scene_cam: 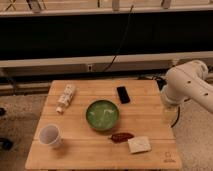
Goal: Push the ceramic bowl across the table
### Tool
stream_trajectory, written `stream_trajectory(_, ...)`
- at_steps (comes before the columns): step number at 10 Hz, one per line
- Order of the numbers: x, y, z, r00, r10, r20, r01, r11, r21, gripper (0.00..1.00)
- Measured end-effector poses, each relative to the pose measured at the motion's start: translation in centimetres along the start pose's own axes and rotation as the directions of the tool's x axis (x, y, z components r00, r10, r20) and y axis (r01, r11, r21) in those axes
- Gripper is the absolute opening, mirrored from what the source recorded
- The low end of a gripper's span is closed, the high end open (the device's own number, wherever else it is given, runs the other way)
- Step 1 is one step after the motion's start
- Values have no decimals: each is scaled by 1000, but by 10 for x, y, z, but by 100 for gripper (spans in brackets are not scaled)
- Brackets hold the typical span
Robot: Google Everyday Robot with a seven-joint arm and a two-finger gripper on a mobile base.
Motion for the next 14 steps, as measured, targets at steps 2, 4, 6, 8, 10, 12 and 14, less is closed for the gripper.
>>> stream_trajectory(2,0,0,0,1000,0,0,0,1000,0,80)
stream_trajectory(4,0,0,0,1000,0,0,0,1000,0,80)
stream_trajectory(6,0,0,0,1000,0,0,0,1000,0,80)
stream_trajectory(8,0,0,0,1000,0,0,0,1000,0,80)
stream_trajectory(10,0,0,0,1000,0,0,0,1000,0,80)
stream_trajectory(12,0,0,0,1000,0,0,0,1000,0,80)
stream_trajectory(14,-3,1,2,1000,-4,-1,4,1000,0,80)
